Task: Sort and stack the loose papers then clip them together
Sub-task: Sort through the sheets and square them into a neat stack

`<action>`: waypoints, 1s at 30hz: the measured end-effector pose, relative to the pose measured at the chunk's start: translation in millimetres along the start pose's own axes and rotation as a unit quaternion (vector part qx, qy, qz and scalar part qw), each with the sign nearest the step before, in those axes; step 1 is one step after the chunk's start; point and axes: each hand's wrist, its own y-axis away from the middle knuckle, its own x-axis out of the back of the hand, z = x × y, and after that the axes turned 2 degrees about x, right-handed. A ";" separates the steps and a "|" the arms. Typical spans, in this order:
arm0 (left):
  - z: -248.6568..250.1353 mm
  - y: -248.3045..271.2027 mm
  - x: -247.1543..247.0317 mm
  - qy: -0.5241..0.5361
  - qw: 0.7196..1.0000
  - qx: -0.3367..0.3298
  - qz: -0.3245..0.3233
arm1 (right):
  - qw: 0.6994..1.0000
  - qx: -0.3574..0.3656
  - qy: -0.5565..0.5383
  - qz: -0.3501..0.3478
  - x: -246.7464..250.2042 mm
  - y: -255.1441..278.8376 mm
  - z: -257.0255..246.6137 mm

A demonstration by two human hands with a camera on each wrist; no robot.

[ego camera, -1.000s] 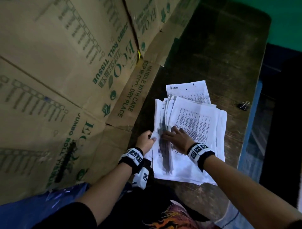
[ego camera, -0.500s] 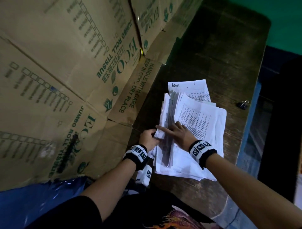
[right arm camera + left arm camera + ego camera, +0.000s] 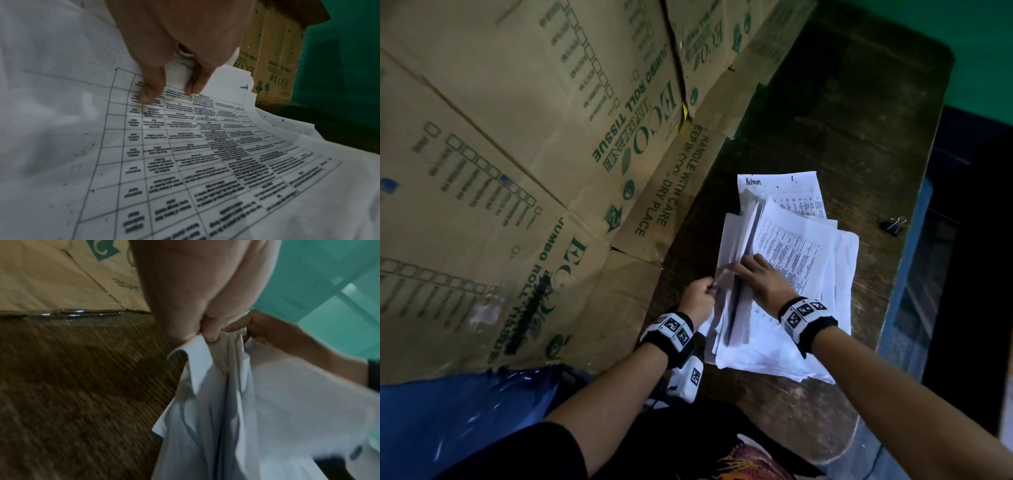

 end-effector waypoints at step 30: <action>13.7 -11.7 -7.0 -0.035 0.995 0.089 -0.003 | 0.882 -0.466 -0.051 0.055 5.2 50.8 40.5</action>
